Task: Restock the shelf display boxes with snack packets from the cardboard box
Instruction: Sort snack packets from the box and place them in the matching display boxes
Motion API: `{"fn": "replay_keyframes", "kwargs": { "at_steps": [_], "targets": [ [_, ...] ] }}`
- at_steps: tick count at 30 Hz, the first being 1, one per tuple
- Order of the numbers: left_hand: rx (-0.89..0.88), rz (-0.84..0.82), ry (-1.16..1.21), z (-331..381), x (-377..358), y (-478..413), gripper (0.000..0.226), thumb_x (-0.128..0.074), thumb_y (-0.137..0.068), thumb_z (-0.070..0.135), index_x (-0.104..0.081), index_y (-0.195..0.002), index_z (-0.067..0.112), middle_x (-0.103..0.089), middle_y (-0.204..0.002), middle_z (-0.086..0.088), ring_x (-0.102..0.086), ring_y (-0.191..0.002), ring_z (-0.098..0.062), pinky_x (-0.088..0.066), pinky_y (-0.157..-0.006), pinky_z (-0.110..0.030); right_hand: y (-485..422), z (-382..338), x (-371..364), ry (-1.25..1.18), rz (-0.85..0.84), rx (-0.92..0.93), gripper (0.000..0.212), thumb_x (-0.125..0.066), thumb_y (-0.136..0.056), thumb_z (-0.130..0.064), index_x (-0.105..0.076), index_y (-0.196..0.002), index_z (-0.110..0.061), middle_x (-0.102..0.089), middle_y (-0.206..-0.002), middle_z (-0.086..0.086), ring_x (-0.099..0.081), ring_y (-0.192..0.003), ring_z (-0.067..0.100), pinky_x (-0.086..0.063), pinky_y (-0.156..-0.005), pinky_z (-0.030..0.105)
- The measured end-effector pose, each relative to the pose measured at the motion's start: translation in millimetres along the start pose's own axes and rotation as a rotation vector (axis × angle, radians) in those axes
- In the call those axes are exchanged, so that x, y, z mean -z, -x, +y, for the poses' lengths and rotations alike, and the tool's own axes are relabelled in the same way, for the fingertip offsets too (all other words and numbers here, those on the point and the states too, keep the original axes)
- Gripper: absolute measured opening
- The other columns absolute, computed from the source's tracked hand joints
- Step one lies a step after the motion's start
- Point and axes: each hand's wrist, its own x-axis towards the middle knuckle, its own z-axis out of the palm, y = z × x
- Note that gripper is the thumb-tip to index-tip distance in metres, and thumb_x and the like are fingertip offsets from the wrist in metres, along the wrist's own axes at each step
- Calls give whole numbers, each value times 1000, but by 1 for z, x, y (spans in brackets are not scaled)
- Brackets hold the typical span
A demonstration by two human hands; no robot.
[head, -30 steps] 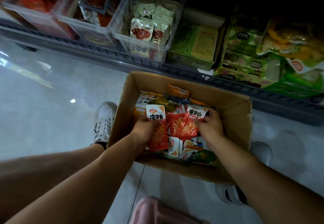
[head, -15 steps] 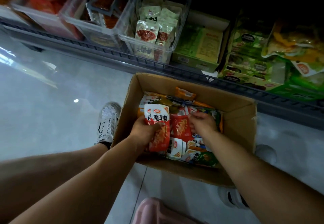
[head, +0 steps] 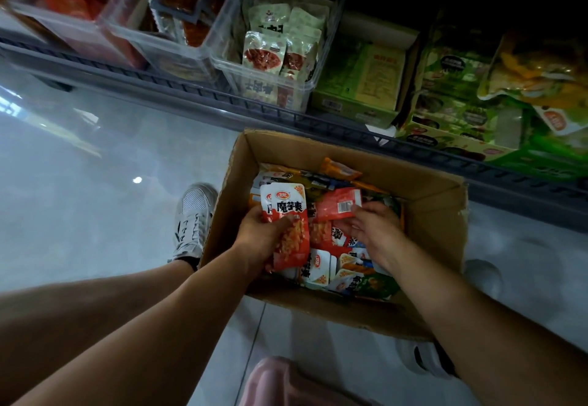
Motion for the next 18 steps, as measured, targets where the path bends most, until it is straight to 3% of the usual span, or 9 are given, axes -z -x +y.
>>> {"fn": "replay_keyframes", "kwargs": {
  "at_steps": [4, 6, 10, 12, 15, 18],
  "targets": [
    [9, -8, 18, 0, 0, 2, 36, -76, -92, 23, -60, -125, 21, -73, -116, -6, -72, -98, -27, -59, -73, -44, 14, -5, 34, 33, 28, 50, 13, -54, -102, -22, -61, -114, -21, -70, -108, 10, -63, -89, 24, -49, -64, 30],
    [3, -20, 15, 2, -3, 5, 36, -76, -92, 22, -60, -124, 22, -72, -114, -5, -71, -97, -27, -58, -69, -42, 20, -11, 44, -16, -43, 77, 15, -50, -104, -22, -59, -117, -18, -70, -111, 11, -67, -87, 25, -52, -63, 29],
    [-16, -40, 0, 5, -7, 12, 36, -77, -91, 25, -60, -122, 24, -73, -114, -5, -72, -99, -30, -61, -71, -45, 37, -20, 48, -274, -189, -18, 34, -56, -101, -32, -53, -126, -9, -68, -119, 21, -70, -106, 34, -58, -89, 43],
    [-22, -60, -10, 6, -7, 16, 41, -79, -89, 27, -60, -125, 23, -74, -115, -7, -74, -100, -31, -63, -77, -51, 43, -21, 46, -227, -162, -61, 40, -59, -98, -39, -55, -123, -8, -67, -116, 20, -69, -107, 35, -57, -93, 45],
    [-42, -87, -25, 7, -6, 20, 45, -80, -89, 27, -58, -129, 21, -75, -116, -8, -75, -99, -30, -63, -81, -50, 49, -15, 42, 7, -124, -37, 37, -71, -90, -16, -57, -122, -4, -67, -119, 18, -71, -98, 27, -60, -83, 39],
    [-41, -122, -49, 6, -7, 23, 51, -82, -86, 31, -59, -130, 21, -75, -117, -7, -75, -101, -29, -62, -85, -52, 54, -8, 34, 76, -98, 10, 51, -79, -80, -4, -55, -123, -15, -67, -117, 13, -73, -93, 25, -62, -75, 39]
  ]
}}
